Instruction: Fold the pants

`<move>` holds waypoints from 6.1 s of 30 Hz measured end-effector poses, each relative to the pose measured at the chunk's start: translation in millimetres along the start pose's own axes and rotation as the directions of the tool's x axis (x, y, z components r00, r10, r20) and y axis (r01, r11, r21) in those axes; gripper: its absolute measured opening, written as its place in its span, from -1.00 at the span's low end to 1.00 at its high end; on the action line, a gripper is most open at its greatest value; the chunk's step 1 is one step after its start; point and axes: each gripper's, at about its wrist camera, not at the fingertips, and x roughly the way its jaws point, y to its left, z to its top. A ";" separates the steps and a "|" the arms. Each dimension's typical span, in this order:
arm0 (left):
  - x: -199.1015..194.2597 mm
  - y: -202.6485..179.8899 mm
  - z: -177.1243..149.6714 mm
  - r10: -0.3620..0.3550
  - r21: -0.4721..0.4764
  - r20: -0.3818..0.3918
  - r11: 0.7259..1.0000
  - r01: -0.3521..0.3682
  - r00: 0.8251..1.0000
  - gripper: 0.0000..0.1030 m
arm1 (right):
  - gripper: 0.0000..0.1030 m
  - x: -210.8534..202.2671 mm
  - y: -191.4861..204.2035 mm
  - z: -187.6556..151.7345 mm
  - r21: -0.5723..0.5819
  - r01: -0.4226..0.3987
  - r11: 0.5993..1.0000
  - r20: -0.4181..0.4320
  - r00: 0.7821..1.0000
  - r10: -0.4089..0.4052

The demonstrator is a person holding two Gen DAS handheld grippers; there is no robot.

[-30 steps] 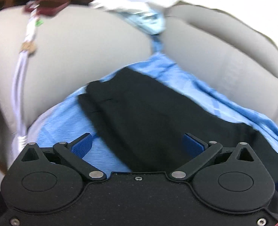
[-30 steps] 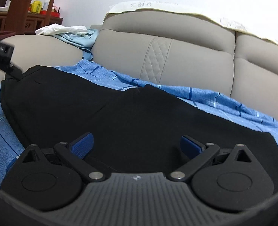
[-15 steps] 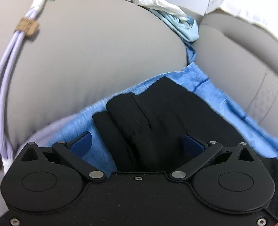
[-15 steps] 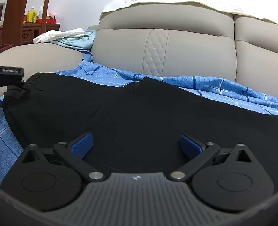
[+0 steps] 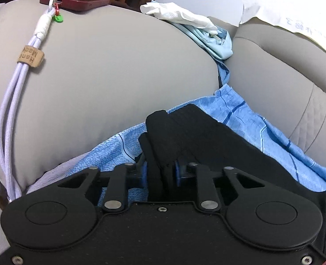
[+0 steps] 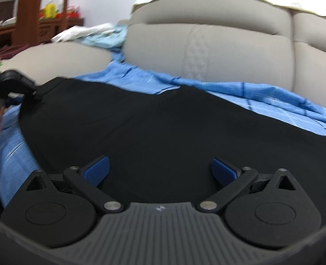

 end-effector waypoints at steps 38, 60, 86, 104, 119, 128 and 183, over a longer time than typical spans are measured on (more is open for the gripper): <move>-191.9 -247.5 -135.5 -0.631 0.473 -0.463 0.418 0.775 0.623 0.48 | 1.00 -128.6 -192.4 -45.8 0.539 -0.024 0.842 0.125 0.991 -0.051; -149.5 -197.6 -147.4 -0.423 0.537 -0.363 0.633 0.558 0.830 -0.65 | -0.93 -119.4 -125.4 -46.9 0.399 0.488 0.776 -0.032 0.854 -0.520; -171.8 -226.5 -177.2 -0.526 0.492 -0.521 0.458 0.740 0.672 -0.62 | -0.20 -48.2 -190.1 25.1 0.303 0.320 0.898 0.009 0.941 -0.339; -185.7 -237.7 -191.2 -0.493 0.562 -0.503 0.437 0.702 0.710 -0.40 | 0.67 -111.7 -170.8 -23.6 0.367 0.408 0.836 -0.011 0.901 -0.434; -197.1 -229.7 -187.5 -0.457 0.587 -0.471 0.476 0.655 0.755 -0.16 | 0.13 -133.3 -142.4 -67.7 0.406 0.378 0.832 -0.126 0.925 -0.358; -182.1 -205.6 -138.4 -0.462 0.594 -0.360 0.556 0.582 0.810 0.16 | 0.69 -150.6 -162.7 -59.3 0.446 0.323 0.835 -0.104 0.945 -0.310; 5.8 -284.8 -70.2 -0.442 0.385 -0.300 0.755 0.531 0.845 -0.66 | -0.22 -22.4 -225.6 14.0 0.399 0.136 0.907 -0.021 0.990 -0.139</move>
